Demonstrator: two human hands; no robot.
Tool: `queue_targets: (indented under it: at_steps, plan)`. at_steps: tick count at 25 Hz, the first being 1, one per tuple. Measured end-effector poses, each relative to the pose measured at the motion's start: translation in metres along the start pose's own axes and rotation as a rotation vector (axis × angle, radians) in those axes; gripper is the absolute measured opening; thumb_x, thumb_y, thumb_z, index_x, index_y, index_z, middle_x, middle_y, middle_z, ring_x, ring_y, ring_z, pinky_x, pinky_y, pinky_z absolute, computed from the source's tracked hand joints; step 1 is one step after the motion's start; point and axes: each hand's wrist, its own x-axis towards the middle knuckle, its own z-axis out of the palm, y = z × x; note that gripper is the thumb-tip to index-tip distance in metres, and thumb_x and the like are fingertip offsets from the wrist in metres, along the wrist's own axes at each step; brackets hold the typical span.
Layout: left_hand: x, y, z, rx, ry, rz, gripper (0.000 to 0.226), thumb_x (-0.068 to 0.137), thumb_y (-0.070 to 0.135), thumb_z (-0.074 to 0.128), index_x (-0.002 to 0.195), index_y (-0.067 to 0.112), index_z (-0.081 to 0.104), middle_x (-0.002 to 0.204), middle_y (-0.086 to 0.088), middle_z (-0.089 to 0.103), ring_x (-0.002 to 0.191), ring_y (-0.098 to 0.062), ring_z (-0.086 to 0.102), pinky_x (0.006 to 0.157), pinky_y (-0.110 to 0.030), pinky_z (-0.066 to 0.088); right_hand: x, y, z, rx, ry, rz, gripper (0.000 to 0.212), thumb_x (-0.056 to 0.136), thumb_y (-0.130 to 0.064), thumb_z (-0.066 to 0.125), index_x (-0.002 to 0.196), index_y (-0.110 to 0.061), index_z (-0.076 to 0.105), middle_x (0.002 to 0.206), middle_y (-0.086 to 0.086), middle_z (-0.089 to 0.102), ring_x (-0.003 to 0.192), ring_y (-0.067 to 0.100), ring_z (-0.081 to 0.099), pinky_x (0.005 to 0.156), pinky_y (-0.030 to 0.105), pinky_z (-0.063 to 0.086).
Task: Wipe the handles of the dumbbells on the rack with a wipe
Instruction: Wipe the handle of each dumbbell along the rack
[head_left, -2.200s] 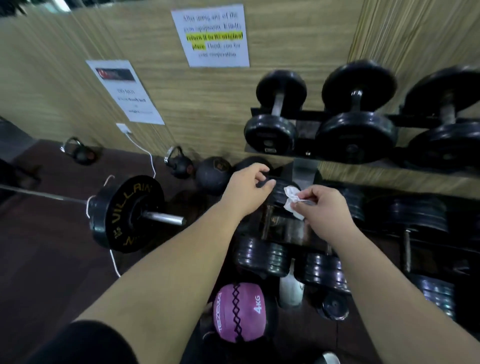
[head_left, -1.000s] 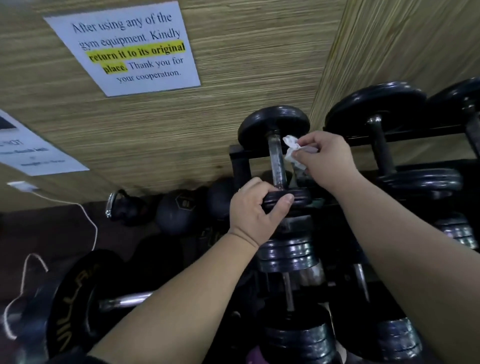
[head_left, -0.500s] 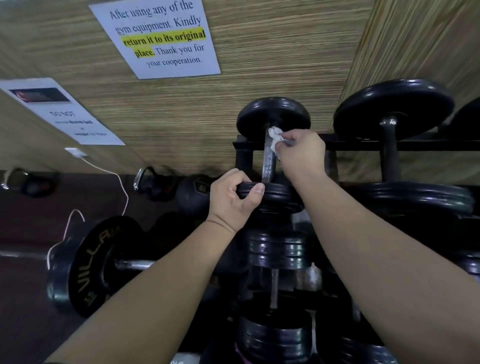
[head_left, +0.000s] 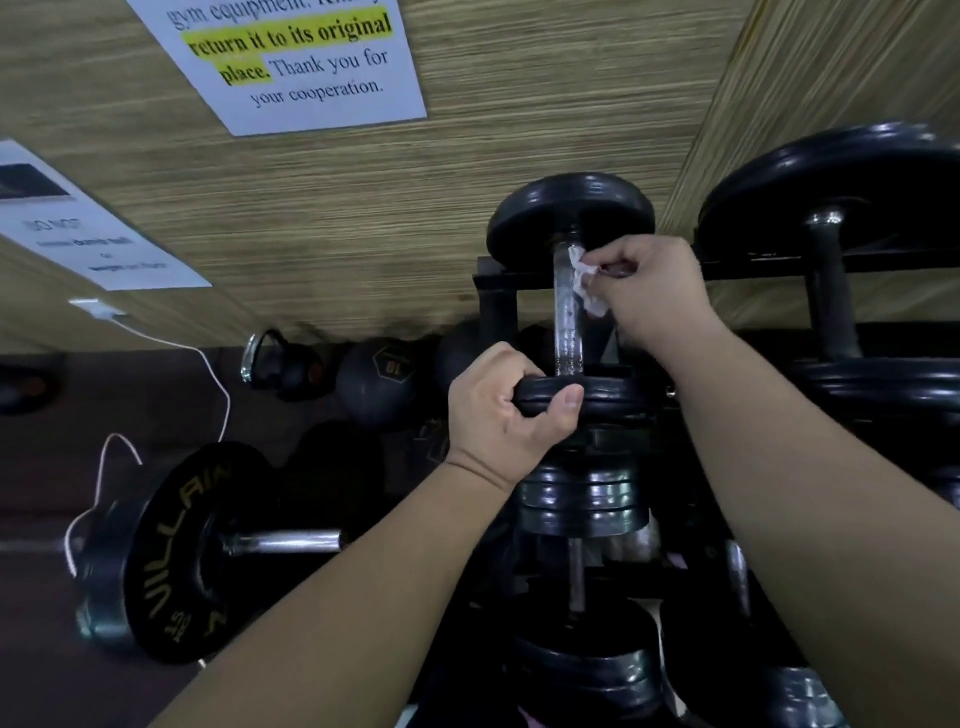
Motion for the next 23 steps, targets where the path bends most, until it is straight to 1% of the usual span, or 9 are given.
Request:
queue_targets:
  at_steps: [3,5,8,9,11,13,18,21,23]
  plan:
    - [0.000,-0.005,0.002,-0.036,0.003,0.051,0.073,0.093,0.071,0.054,0.068,0.004,0.064,0.069,-0.002,0.059,0.062,-0.015,0.057,0.055,-0.028,0.047,-0.016,0.005,-0.010,-0.073,-0.114,0.014,0.021,0.084,-0.006,0.080,0.081,-0.026,0.076,0.075,0.004,0.068,0.065,0.014,0.062,0.063,0.032,0.057]
    - [0.001,-0.005,0.003,-0.031,0.006,0.068,0.073,0.094,0.071,0.054,0.068,0.003,0.064,0.069,-0.004,0.061,0.063,-0.017,0.060,0.056,-0.031,0.049,-0.029,0.011,-0.015,-0.128,-0.190,0.044,0.018,0.082,-0.008,0.083,0.081,-0.024,0.077,0.070,-0.001,0.065,0.062,0.009,0.058,0.065,0.031,0.055]
    - [0.000,-0.004,0.003,-0.026,0.000,0.074,0.074,0.094,0.071,0.053,0.068,0.003,0.064,0.070,-0.004,0.062,0.064,-0.019,0.061,0.058,-0.030,0.050,-0.027,0.014,-0.012,-0.022,-0.099,0.073,0.013,0.082,-0.012,0.083,0.080,-0.023,0.078,0.074,0.008,0.071,0.064,0.013,0.063,0.069,0.039,0.061]
    - [0.000,-0.005,0.003,-0.024,0.000,0.074,0.074,0.095,0.072,0.053,0.069,0.003,0.064,0.070,-0.004,0.062,0.064,-0.018,0.061,0.059,-0.029,0.050,-0.019,0.013,-0.008,0.021,-0.025,0.068,0.010,0.083,-0.015,0.082,0.082,-0.024,0.078,0.080,0.011,0.074,0.064,0.014,0.064,0.066,0.038,0.061]
    - [0.001,-0.005,0.002,-0.031,-0.009,0.074,0.075,0.095,0.071,0.053,0.069,0.002,0.065,0.071,-0.004,0.062,0.064,-0.018,0.060,0.060,-0.025,0.048,-0.004,0.003,-0.001,0.040,0.084,0.037,0.011,0.087,-0.016,0.079,0.088,-0.026,0.077,0.085,0.006,0.074,0.062,0.008,0.061,0.057,0.022,0.054]
    - [0.000,-0.004,0.003,-0.033,0.005,0.083,0.075,0.095,0.070,0.053,0.069,0.001,0.064,0.070,-0.005,0.062,0.064,-0.018,0.060,0.059,-0.025,0.047,0.004,-0.004,0.002,0.046,0.091,0.017,0.011,0.089,-0.013,0.077,0.093,-0.023,0.076,0.081,-0.003,0.070,0.063,0.002,0.062,0.054,0.011,0.048]
    - [0.000,-0.004,0.007,-0.004,0.052,0.100,0.075,0.096,0.069,0.053,0.067,0.000,0.062,0.068,-0.008,0.061,0.061,-0.022,0.060,0.054,-0.037,0.049,-0.030,0.019,-0.018,-0.009,-0.221,0.109,0.010,0.084,-0.003,0.081,0.090,-0.009,0.075,0.067,-0.004,0.067,0.053,0.004,0.060,0.055,0.019,0.051]
    - [0.000,-0.005,0.008,0.005,0.063,0.101,0.076,0.096,0.069,0.052,0.067,0.000,0.062,0.068,-0.008,0.061,0.061,-0.023,0.060,0.053,-0.038,0.049,-0.026,0.017,-0.014,0.052,-0.142,0.087,0.011,0.086,-0.004,0.080,0.088,-0.014,0.076,0.074,0.006,0.070,0.061,0.012,0.063,0.064,0.027,0.055]
    - [-0.001,-0.004,0.007,0.011,0.064,0.100,0.077,0.096,0.070,0.051,0.068,-0.001,0.063,0.069,-0.008,0.061,0.063,-0.022,0.060,0.056,-0.034,0.049,-0.007,0.009,-0.006,0.088,-0.009,0.046,0.010,0.087,-0.010,0.079,0.090,-0.020,0.076,0.075,0.005,0.070,0.056,0.008,0.059,0.056,0.024,0.051]
